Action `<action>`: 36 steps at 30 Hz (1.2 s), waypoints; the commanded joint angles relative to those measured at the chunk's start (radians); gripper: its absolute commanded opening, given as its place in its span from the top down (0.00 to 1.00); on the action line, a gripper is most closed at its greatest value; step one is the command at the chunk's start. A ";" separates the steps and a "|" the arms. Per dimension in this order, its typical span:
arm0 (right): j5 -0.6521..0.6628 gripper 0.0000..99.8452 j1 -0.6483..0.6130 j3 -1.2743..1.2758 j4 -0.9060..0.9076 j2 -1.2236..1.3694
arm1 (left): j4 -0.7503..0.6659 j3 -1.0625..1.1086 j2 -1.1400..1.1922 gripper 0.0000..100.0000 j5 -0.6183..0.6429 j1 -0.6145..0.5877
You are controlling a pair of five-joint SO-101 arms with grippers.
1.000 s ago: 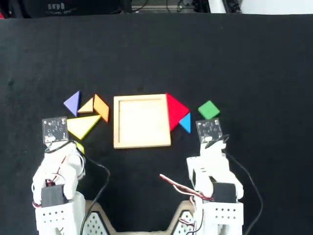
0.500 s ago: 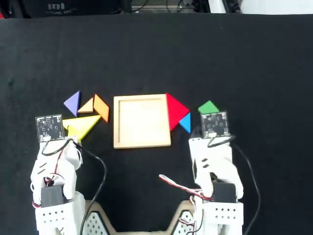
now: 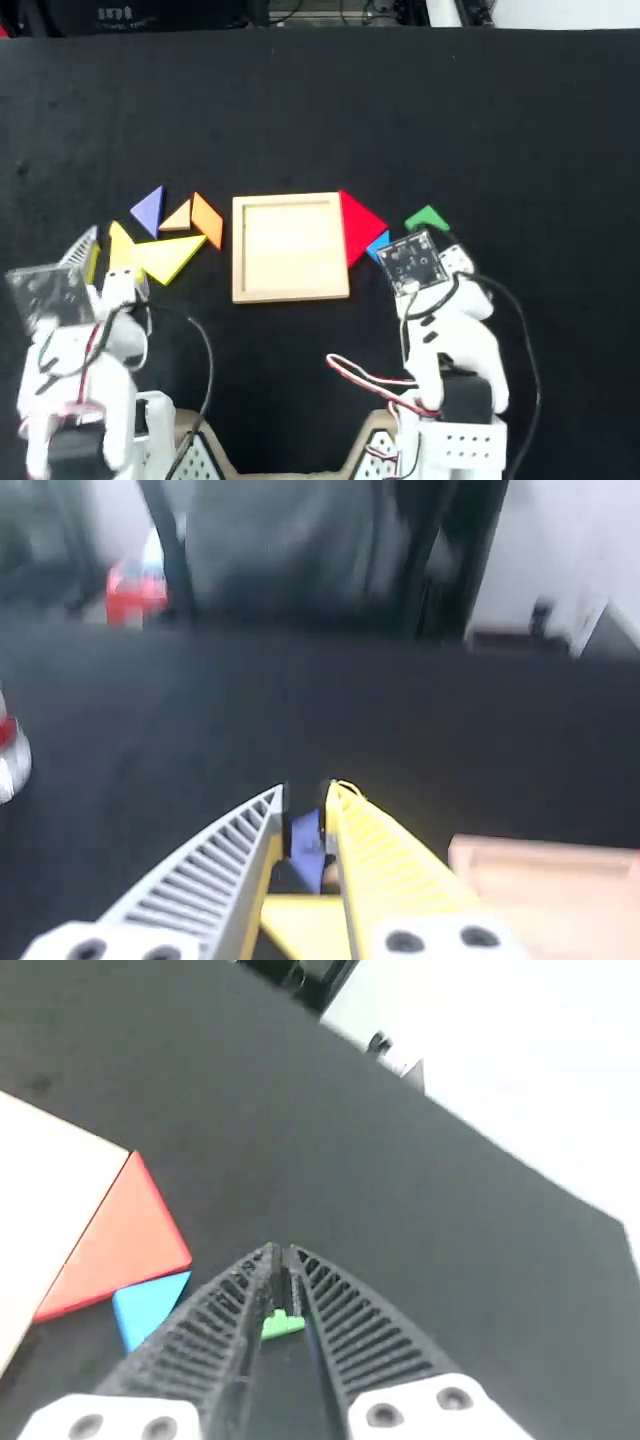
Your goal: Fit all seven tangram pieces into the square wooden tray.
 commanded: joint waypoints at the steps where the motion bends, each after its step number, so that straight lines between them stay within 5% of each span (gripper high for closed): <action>1: 0.126 0.99 0.051 -0.137 -0.028 -0.022 | 0.012 -0.208 0.025 0.91 -0.021 0.019; 9: 0.005 0.99 0.075 -0.305 0.055 -0.122 | 0.081 -0.432 0.549 0.91 -0.021 0.077; 16: -0.095 0.99 0.075 -0.469 0.078 0.148 | 0.074 -0.504 0.988 0.91 0.046 0.088; 29: -0.381 0.99 -0.046 -1.104 0.371 0.957 | 0.072 -0.535 1.211 0.91 0.092 0.185; 36: -0.436 0.99 -0.163 -1.392 0.569 1.276 | -0.043 -0.499 1.343 0.91 0.144 0.096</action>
